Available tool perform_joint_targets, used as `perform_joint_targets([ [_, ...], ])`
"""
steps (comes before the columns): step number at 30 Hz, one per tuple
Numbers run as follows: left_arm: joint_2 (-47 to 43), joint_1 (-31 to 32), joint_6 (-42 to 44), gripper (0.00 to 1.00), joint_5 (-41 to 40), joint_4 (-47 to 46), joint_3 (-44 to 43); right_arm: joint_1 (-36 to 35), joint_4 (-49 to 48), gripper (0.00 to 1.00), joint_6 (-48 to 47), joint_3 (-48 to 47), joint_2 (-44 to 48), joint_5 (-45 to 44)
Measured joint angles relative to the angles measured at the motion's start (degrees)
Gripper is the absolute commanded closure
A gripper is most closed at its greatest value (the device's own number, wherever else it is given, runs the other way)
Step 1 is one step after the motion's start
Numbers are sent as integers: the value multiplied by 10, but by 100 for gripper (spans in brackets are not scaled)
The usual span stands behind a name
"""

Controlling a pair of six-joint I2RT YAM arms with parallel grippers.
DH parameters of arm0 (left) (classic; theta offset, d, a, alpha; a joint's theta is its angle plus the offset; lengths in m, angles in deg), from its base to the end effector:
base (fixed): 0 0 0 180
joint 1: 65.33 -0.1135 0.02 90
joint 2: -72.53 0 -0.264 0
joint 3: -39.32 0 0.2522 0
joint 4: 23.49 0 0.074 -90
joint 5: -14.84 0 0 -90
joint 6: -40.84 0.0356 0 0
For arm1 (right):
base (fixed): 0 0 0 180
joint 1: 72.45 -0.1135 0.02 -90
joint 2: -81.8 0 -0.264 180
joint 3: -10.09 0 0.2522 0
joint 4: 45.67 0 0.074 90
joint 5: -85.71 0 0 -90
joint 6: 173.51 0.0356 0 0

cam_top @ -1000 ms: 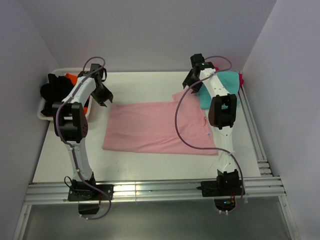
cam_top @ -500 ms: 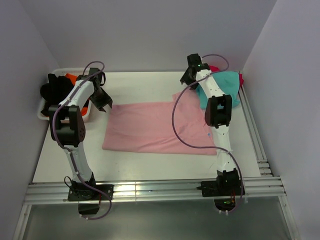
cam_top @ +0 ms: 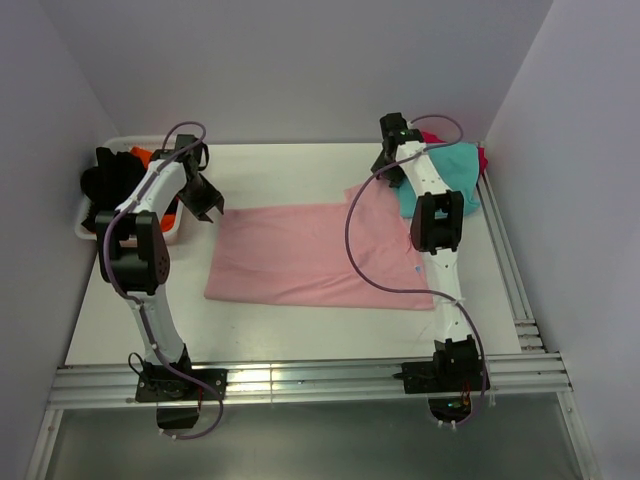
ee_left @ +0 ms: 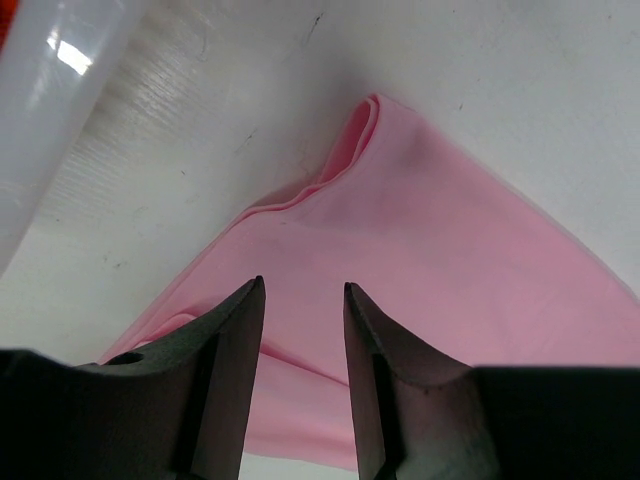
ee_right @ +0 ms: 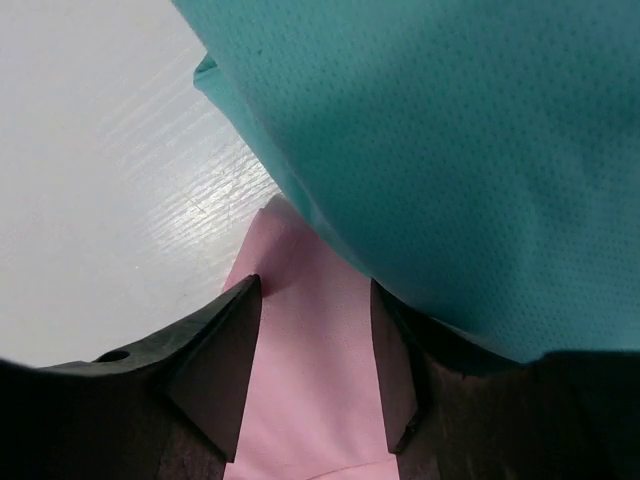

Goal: Fold and stack the t-shirts
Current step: Fold the tshirt

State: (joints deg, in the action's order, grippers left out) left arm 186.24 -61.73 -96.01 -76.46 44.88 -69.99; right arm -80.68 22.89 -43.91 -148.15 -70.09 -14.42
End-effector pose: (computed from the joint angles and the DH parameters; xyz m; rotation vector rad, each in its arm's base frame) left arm 0.4093 -0.0249 0.2312 -1.0570 2.6531 -0.1551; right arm 0.5495 0.0732 0.1693 0.7660 2.5146 0.0506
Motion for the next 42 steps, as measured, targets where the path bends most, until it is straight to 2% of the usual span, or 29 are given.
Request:
perform_joint_targets([
  [3,-4,-6,-6,57,1,-5,3,-4,8,56,-13,-15,-9,-5],
  [4,-7,-9,-8,57,1,-7,6,-7,8,62,-17,-16,-9,-7],
  [6,-12,-16,-9,57,1,-12,12,-11,10,66,-21,-16,-10,-9],
  [7,-15,-19,-10,57,1,-16,18,-14,10,73,-24,-16,-10,-10],
  [12,-29,-33,-11,57,1,-28,45,-20,11,79,-30,-17,-11,-10],
  [15,-32,-35,-11,57,1,-35,56,-21,12,88,-31,-17,-11,-9],
  [17,-32,-35,-11,56,2,-40,59,-21,11,99,-31,-14,-11,-7],
  [23,-16,-35,-9,56,3,-51,41,-14,-17,100,-28,37,14,11],
  [35,140,-26,7,55,20,-55,-139,-1,-23,100,-28,104,55,41],
  [42,147,-22,14,55,16,-64,-139,2,-10,100,-28,149,89,42],
])
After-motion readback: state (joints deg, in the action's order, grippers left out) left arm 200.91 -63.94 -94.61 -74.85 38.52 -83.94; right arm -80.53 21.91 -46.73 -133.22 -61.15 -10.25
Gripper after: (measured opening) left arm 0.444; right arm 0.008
